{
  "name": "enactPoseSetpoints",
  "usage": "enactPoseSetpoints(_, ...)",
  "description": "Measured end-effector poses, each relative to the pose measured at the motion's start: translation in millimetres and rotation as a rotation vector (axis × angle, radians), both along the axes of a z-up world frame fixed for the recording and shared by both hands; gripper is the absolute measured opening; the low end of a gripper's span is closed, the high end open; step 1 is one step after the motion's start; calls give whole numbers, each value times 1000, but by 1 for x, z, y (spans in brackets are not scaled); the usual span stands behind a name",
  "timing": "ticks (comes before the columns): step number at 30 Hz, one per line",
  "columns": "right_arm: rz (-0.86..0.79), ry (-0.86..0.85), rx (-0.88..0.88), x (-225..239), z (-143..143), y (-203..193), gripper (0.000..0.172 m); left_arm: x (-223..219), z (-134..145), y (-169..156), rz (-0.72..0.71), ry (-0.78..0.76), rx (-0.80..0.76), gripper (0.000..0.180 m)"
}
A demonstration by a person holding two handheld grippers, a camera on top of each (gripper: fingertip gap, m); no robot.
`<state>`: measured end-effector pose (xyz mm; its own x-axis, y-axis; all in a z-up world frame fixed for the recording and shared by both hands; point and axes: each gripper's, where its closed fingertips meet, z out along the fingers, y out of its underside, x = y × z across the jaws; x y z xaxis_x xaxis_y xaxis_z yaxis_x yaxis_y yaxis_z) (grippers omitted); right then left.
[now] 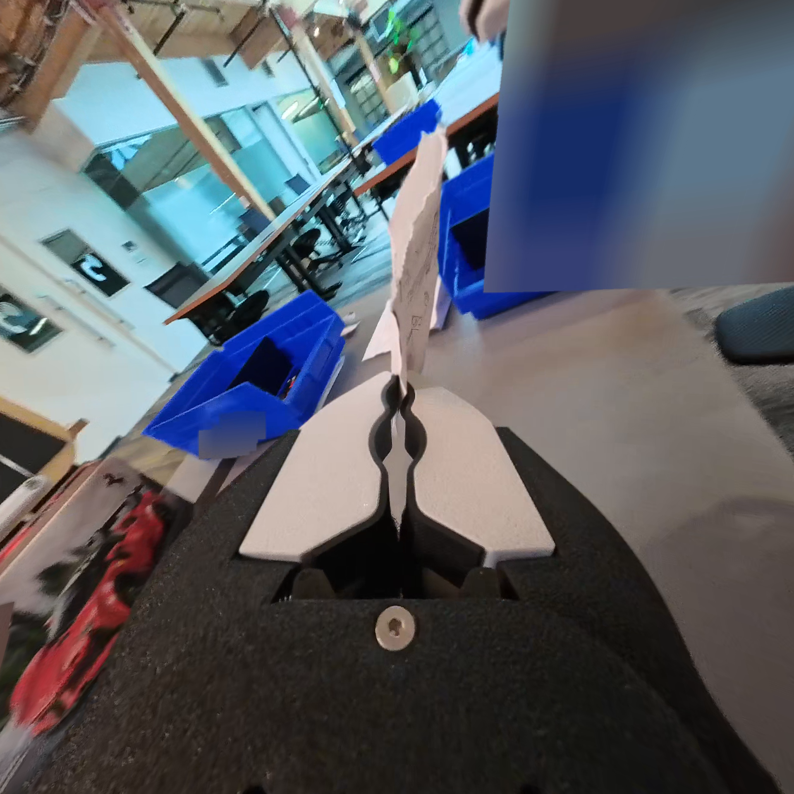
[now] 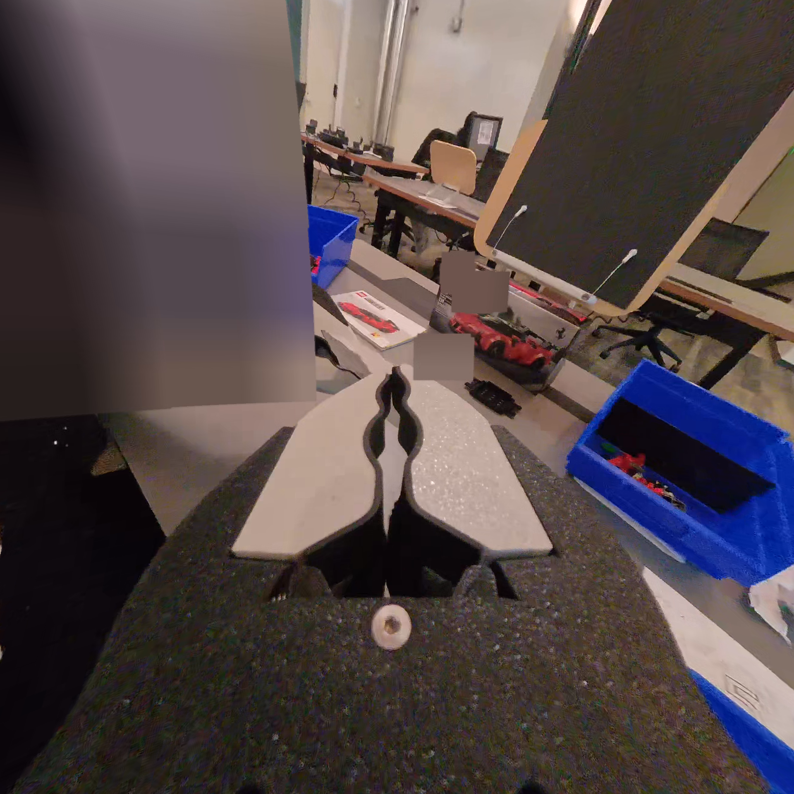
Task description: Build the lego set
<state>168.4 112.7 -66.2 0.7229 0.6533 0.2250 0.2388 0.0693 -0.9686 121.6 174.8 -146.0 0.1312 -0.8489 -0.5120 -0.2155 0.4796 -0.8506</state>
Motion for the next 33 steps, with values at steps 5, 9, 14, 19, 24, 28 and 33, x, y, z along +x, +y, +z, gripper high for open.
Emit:
enactPoseSetpoints(5, -15, -35, -177, -28, -40, 26, 0, -1, -15, 3, 65, 59, 32, 0)
enactPoseSetpoints(9, -69, -80, -272, -25, -66, 34, 0, -4, -31, -1, 46, 122, 47, 0)
enactPoseSetpoints(14, -79, -65, -498, -24, -105, 34, 0, -4, -60, -7, 23, 232, 82, 0)
enactPoseSetpoints(19, -32, -42, -674, -40, -144, 26, 0, -5, -92, -21, -35, 378, 158, 0)
enactPoseSetpoints(24, -84, -205, -705, -38, -173, 27, 1, 1, -105, -39, -106, 389, 76, 0)
enactPoseSetpoints(28, -65, -385, -776, -39, -198, 24, 18, -1, -125, -45, -152, 449, -80, 4)
enactPoseSetpoints(33, -53, -462, -814, -40, -212, 26, 40, -6, -131, -47, -157, 427, -186, 24)
